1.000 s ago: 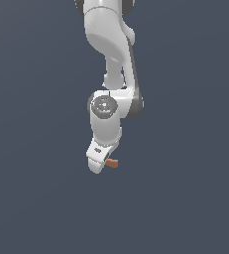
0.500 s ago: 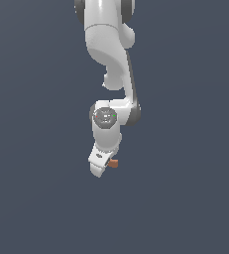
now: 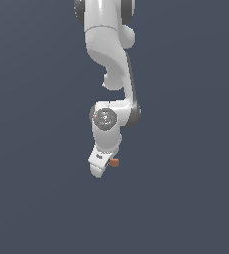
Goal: Pick up the object and move it to a goal position.
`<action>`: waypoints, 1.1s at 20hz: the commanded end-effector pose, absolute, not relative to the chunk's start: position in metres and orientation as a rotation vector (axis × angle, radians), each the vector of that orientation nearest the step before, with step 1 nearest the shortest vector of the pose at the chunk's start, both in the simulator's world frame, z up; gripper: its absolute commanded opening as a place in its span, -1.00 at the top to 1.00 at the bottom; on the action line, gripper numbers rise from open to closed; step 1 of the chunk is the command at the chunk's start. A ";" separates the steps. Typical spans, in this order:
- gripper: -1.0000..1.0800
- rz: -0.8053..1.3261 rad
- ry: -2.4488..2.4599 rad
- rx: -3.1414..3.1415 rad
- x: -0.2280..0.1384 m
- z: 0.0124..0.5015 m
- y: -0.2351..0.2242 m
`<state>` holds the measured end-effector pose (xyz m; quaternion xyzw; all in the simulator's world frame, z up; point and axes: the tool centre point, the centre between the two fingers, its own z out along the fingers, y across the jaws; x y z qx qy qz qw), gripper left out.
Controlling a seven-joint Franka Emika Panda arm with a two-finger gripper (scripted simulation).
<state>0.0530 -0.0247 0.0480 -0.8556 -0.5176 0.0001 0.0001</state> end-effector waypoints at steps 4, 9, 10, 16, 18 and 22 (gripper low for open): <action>1.00 0.000 -1.626 -2.688 0.053 0.048 -0.025; 1.00 0.000 -1.626 -2.688 0.051 0.055 -0.032; 1.00 0.000 -1.626 -2.688 0.051 0.058 -0.035; 1.00 0.000 -1.626 -2.688 0.043 0.089 -0.069; 1.00 0.000 -1.626 -2.688 0.039 0.105 -0.086; 1.00 0.000 -1.627 -2.687 0.032 0.139 -0.122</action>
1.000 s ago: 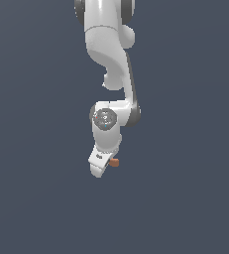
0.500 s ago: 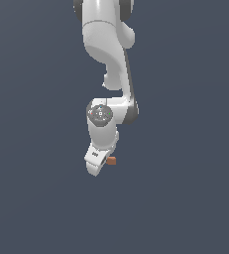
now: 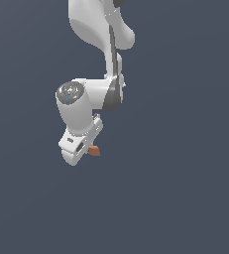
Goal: Pick up the object and move it to a goal position.
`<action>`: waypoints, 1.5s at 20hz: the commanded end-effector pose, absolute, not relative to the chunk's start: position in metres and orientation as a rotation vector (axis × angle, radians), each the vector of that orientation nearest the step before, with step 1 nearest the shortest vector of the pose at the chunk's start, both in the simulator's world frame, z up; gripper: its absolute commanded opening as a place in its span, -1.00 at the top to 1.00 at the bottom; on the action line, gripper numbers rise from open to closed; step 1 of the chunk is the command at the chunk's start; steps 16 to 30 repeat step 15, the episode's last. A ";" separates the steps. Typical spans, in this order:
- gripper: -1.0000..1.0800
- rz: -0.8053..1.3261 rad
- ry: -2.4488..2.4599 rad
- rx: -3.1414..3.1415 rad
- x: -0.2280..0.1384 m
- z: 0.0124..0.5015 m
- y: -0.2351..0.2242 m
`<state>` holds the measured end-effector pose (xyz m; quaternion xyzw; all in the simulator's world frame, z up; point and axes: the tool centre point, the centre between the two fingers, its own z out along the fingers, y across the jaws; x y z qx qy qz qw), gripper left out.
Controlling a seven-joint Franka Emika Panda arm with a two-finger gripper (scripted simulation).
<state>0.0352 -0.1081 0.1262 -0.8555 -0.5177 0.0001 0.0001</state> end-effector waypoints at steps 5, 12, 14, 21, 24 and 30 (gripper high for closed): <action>1.00 -0.001 -1.626 -2.687 0.025 0.177 -0.162; 1.00 -0.001 -1.626 -2.687 0.021 0.205 -0.192; 1.00 -0.001 -1.626 -2.688 0.021 0.207 -0.194; 1.00 -0.001 -1.626 -2.688 0.021 0.207 -0.194; 1.00 -0.001 -1.626 -2.688 0.021 0.207 -0.194; 1.00 -0.001 -1.626 -2.688 0.021 0.207 -0.194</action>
